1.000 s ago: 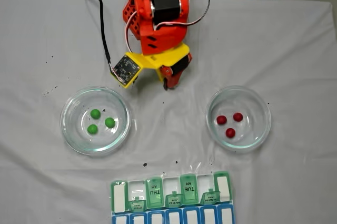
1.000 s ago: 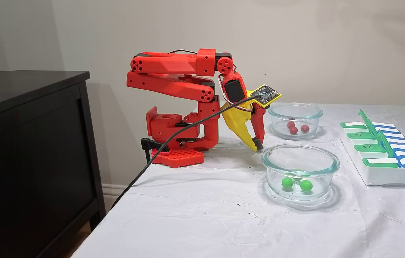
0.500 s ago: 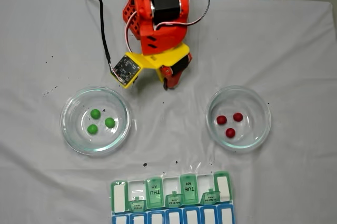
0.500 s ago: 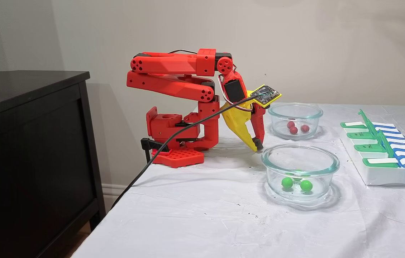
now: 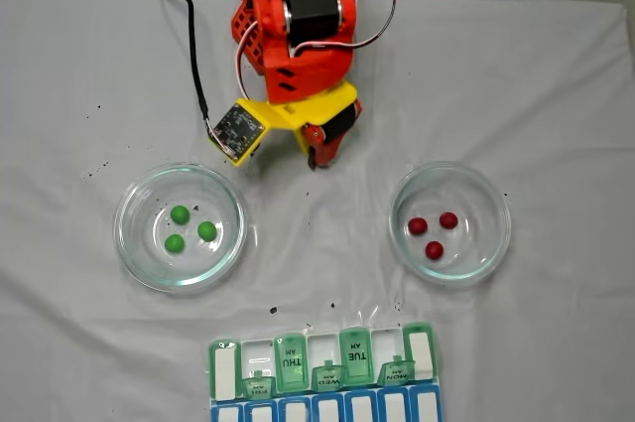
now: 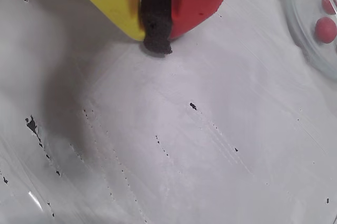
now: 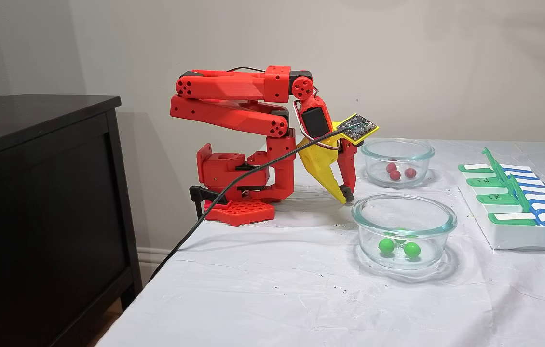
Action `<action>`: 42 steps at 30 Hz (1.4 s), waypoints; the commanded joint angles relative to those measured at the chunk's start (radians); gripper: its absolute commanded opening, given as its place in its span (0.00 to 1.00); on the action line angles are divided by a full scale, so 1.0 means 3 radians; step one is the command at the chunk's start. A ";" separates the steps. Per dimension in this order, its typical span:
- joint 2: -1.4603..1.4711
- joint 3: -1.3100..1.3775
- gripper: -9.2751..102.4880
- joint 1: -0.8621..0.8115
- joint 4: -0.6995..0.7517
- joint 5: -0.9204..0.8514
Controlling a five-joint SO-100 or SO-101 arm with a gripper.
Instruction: Sort medicines into box.
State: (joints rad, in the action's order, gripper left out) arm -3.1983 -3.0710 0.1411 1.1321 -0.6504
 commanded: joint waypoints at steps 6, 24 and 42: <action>-0.0020 0.0266 0.08 0.0020 0.0031 -0.0015; -0.0020 0.0164 0.14 0.0112 -0.0307 -0.1145; 0.1309 0.2684 0.08 0.0869 0.0015 -0.0164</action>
State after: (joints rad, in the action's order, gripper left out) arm -3.0281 -2.4804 0.3574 1.1750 -0.7578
